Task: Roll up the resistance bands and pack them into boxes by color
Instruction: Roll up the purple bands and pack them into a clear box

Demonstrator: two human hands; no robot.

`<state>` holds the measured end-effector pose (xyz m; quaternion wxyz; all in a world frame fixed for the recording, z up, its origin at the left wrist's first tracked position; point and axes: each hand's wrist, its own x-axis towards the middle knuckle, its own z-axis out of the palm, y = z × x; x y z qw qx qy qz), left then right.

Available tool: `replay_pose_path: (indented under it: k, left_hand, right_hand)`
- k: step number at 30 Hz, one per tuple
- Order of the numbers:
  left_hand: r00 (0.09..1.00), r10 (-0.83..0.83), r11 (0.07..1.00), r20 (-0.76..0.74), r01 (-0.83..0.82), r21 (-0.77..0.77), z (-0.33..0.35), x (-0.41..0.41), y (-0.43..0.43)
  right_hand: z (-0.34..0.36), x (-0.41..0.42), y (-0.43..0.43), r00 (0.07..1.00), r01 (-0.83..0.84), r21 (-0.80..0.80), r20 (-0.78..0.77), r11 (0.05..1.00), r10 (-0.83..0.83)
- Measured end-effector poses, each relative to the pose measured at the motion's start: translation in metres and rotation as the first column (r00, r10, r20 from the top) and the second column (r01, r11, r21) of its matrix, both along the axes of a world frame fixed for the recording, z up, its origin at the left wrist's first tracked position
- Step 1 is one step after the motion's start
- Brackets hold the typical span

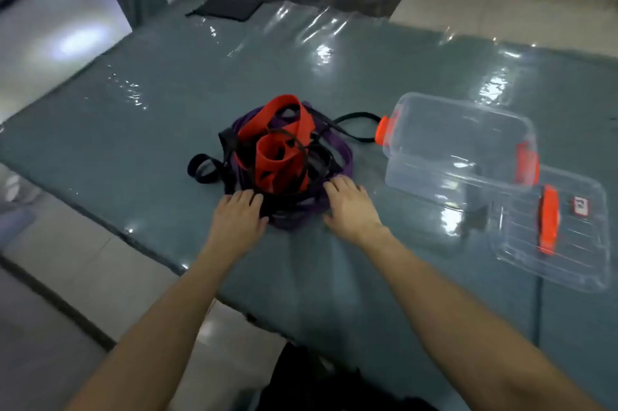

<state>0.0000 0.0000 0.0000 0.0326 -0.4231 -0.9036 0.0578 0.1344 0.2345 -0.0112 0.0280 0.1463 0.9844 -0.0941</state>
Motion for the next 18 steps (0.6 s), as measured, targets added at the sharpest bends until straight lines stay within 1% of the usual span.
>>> replay_pose_path:
  k: [2, 4, 5, 6, 8, 10, 11, 12, 13, 15, 16, 18]
  left_hand:
    - [0.998, -0.053, 0.997, 0.033, 0.051, 0.064, -0.005, -0.024, -0.002]
    - [0.984, -0.178, 0.977, 0.016, 0.174, 0.125, -0.011, -0.038, 0.003]
    - [0.971, -0.237, 0.959, 0.001, 0.234, 0.16, -0.018, -0.045, 0.008]
    - [0.961, -0.278, 0.947, -0.001, 0.274, 0.168, -0.023, -0.049, 0.013]
    - [0.946, -0.324, 0.932, -0.017, 0.322, 0.165, -0.025, -0.06, 0.025]
    - [0.94, -0.34, 0.931, -0.022, 0.34, 0.133, -0.02, -0.073, 0.038]
    - [0.937, -0.349, 0.926, -0.014, 0.347, 0.148, -0.015, -0.083, 0.045]
    - [0.935, -0.354, 0.916, 0.007, 0.346, 0.202, -0.004, -0.096, 0.053]
    - [0.94, -0.339, 0.903, 0.036, 0.315, 0.291, 0.01, -0.113, 0.062]
    - [0.962, -0.251, 0.861, 0.109, 0.171, 0.479, 0.05, -0.152, 0.078]
    - [0.973, -0.194, 0.825, 0.125, 0.094, 0.557, 0.074, -0.172, 0.087]
    - [0.974, -0.121, 0.766, 0.194, -0.033, 0.642, 0.118, -0.212, 0.107]
  right_hand:
    - [-0.009, -0.019, -0.002, 0.989, 0.124, -0.041, 0.092, 0.991, -0.12]
    - [-0.019, -0.024, -0.004, 0.971, 0.17, -0.045, 0.176, 0.984, -0.159]
    - [-0.024, -0.028, -0.004, 0.969, 0.19, -0.042, 0.17, 0.981, -0.18]
    - [-0.028, -0.03, -0.004, 0.967, 0.222, -0.041, 0.133, 0.974, -0.215]
    - [-0.028, -0.033, -0.003, 0.969, 0.239, 0.024, 0.06, 0.971, -0.24]
    - [-0.025, -0.033, 0.0, 0.968, 0.224, 0.087, 0.099, 0.971, -0.232]
    - [-0.024, -0.033, 0.002, 0.97, 0.212, 0.097, 0.104, 0.973, -0.221]
    - [-0.021, -0.033, 0.005, 0.972, 0.206, 0.084, 0.1, 0.975, -0.214]
    - [-0.015, -0.033, 0.008, 0.972, 0.213, 0.055, 0.091, 0.976, -0.217]
    - [0.003, -0.034, 0.015, 0.971, 0.238, -0.037, 0.036, 0.97, -0.237]
    - [0.019, -0.037, 0.017, 0.967, 0.251, -0.097, -0.011, 0.963, -0.254]
    - [0.062, -0.048, 0.024, 0.957, 0.248, -0.209, -0.1, 0.946, -0.272]
